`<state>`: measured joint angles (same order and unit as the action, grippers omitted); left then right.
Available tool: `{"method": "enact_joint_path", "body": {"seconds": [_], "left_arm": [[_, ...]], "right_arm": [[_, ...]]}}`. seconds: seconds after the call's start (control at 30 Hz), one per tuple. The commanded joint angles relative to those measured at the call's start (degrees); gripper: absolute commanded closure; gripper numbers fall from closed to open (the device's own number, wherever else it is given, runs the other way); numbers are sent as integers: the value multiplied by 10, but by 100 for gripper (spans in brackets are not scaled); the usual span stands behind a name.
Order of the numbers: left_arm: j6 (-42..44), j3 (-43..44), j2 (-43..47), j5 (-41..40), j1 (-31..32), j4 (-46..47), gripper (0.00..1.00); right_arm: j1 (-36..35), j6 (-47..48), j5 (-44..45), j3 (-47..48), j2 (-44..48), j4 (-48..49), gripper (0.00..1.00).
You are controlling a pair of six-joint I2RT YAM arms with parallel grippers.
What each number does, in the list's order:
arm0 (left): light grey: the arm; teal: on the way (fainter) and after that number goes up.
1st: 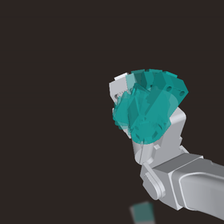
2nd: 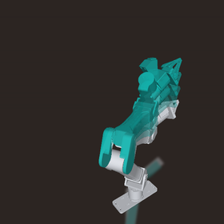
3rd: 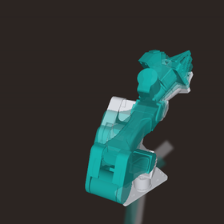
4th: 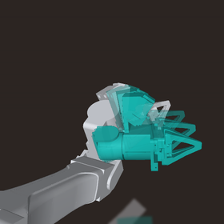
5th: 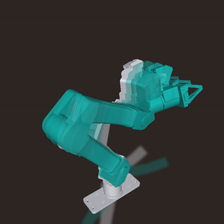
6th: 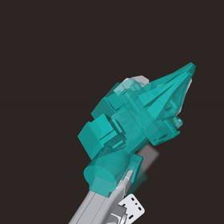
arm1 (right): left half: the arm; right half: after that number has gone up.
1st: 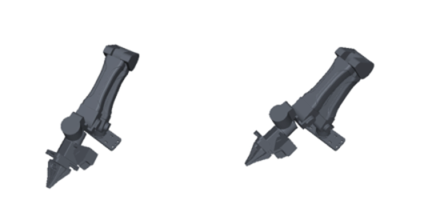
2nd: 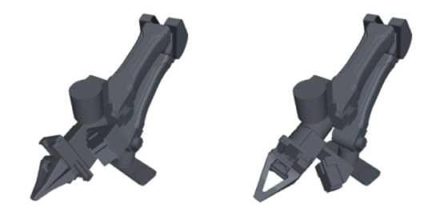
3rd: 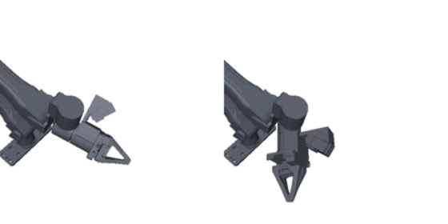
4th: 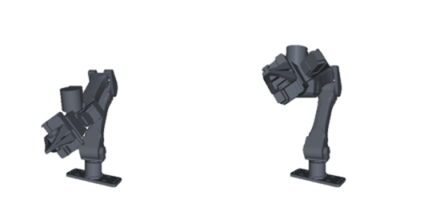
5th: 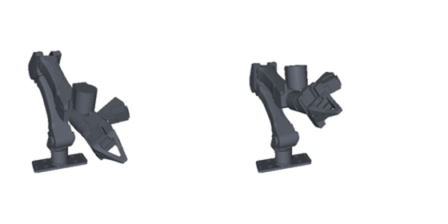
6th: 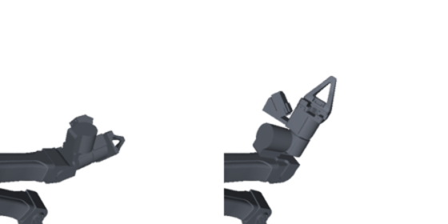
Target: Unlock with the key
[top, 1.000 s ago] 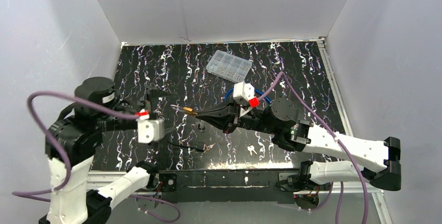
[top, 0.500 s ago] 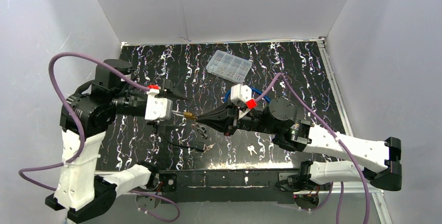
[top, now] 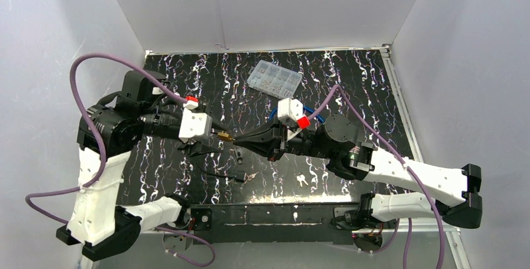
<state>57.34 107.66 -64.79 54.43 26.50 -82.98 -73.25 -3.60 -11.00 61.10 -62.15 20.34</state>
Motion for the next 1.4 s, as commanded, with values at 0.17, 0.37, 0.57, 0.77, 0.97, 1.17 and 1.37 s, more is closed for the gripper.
{"method": "enact_joint_path", "body": {"seconds": [0.17,0.37,0.57,0.77,0.97,1.17,1.37], "left_arm": [[-22,-10,21,15,14,4,60],[-26,-26,32,10,16,13,81],[-36,-35,42,3,18,32,92],[-34,-33,47,-18,18,35,100],[-10,-24,46,-42,19,20,100],[12,-11,40,-59,24,1,100],[17,-14,44,-71,30,14,100]], "right_arm": [[1,7,-10,37,-9,40,99],[1,7,-15,42,-16,43,99],[1,-2,-36,54,-29,23,99],[1,30,-32,58,1,-78,55],[3,91,-2,74,49,-200,39],[29,87,9,130,27,-239,42],[40,61,-35,192,-43,-257,54]]}}
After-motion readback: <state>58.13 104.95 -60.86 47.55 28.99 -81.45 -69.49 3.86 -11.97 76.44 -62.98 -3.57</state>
